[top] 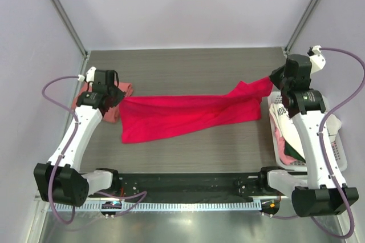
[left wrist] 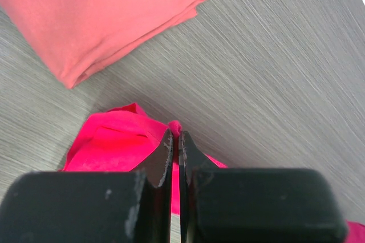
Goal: Fold and stack the t-shirts
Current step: Fold the tshirt
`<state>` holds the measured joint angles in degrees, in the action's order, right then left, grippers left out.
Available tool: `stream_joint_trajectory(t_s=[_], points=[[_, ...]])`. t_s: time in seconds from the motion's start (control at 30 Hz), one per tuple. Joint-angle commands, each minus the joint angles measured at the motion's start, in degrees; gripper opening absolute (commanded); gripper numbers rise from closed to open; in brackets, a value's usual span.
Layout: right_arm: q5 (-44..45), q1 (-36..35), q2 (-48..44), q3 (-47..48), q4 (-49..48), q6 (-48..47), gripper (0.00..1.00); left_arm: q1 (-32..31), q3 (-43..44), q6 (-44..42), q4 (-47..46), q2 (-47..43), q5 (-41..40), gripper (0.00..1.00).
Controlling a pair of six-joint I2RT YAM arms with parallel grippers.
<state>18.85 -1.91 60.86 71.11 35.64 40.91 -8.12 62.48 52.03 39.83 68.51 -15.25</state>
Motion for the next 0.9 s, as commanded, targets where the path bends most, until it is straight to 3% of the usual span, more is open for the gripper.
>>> stream_joint_trajectory(t_s=[0.0, 0.3, 0.53, 0.57, 0.7, 0.73, 0.8, 0.83, 0.87], points=[[1.01, 0.07, 5.12, 6.21, -0.66, -0.21, 0.01, 0.03, 3.78, -0.97, -0.37, 2.58, -1.10, 0.00], [2.68, 0.07, 23.76, 18.16, -4.08, -0.39, 0.01, 0.30, 14.50, -1.49, -0.72, 22.09, -3.92, 0.00], [2.95, 0.15, 45.29, 37.14, -5.31, 0.23, 0.01, 0.82, 31.98, -0.18, 2.96, 42.12, -3.39, 0.00], [2.34, 0.15, 49.84, 39.78, -5.23, 0.14, 0.01, 1.26, 37.49, 0.35, 4.10, 44.67, -3.47, 0.00], [0.93, 0.24, 58.21, 52.07, -5.14, -0.30, 0.01, 2.67, 48.07, 0.53, 8.24, 52.59, -3.65, 0.00], [-0.21, 0.24, 60.23, 54.29, -3.92, -0.73, 0.19, 3.02, 49.39, 0.44, 8.33, 55.04, -3.30, 0.00], [-0.66, 0.24, 65.77, 61.99, -0.33, -1.18, 0.74, 4.07, 53.26, -1.13, 9.20, 57.07, 0.38, 0.21], [-0.57, 0.24, 67.01, 64.22, 4.48, -1.61, 0.76, 4.34, 54.14, -1.49, 10.34, 58.39, 1.17, 0.59], [-0.83, 0.24, 66.85, 63.98, 5.57, -1.88, 0.76, 4.25, 55.37, -1.75, 12.87, 58.40, 0.49, 0.66]])
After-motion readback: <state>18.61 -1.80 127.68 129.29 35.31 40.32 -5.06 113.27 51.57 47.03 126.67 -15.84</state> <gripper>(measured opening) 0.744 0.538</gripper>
